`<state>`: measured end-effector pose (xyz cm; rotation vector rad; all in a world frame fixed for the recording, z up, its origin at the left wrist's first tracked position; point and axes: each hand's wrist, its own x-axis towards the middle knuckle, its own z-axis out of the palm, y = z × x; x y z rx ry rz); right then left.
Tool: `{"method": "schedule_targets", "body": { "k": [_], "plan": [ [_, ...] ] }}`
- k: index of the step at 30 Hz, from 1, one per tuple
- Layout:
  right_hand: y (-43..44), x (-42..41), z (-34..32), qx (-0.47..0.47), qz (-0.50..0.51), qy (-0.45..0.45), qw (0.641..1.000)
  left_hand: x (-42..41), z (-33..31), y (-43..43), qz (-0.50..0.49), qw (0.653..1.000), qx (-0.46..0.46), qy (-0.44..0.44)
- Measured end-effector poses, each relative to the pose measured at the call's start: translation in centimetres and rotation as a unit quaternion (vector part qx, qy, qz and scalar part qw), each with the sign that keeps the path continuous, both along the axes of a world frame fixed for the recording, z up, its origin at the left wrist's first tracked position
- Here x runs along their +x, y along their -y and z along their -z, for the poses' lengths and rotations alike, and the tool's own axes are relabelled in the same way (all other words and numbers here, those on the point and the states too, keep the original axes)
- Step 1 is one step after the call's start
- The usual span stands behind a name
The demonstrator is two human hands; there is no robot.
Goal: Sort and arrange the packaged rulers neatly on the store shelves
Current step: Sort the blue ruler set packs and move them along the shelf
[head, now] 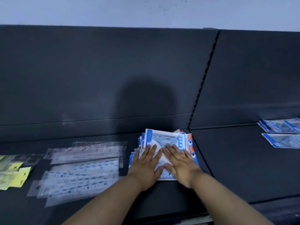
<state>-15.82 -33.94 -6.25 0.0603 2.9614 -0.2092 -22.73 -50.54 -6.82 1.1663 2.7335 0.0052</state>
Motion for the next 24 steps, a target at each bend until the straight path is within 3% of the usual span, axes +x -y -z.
{"method": "schedule_targets", "body": {
  "k": [7, 11, 20, 24],
  "plan": [
    [-1.5, 4.2, -2.7, 0.071, 0.098, -0.066, 0.990, 1.1, -2.4, -3.3, 0.061, 0.995, 0.020, -0.078],
    [-4.5, 9.9, -3.5, 0.082, 0.192, -0.069, 0.976, 4.2, -2.9, -8.5, 0.147, 0.978, 0.101, -0.110],
    [-15.5, 26.8, -3.2, 0.099, 0.367, -0.061, 0.923, 17.2, -4.1, -24.6, 0.318, 0.940, 0.100, -0.070],
    [-23.1, 31.7, -3.6, 0.094, 0.379, -0.060, 0.919, 21.9, -5.0, -32.7, 0.333, 0.932, 0.120, -0.073]
  ]
}}
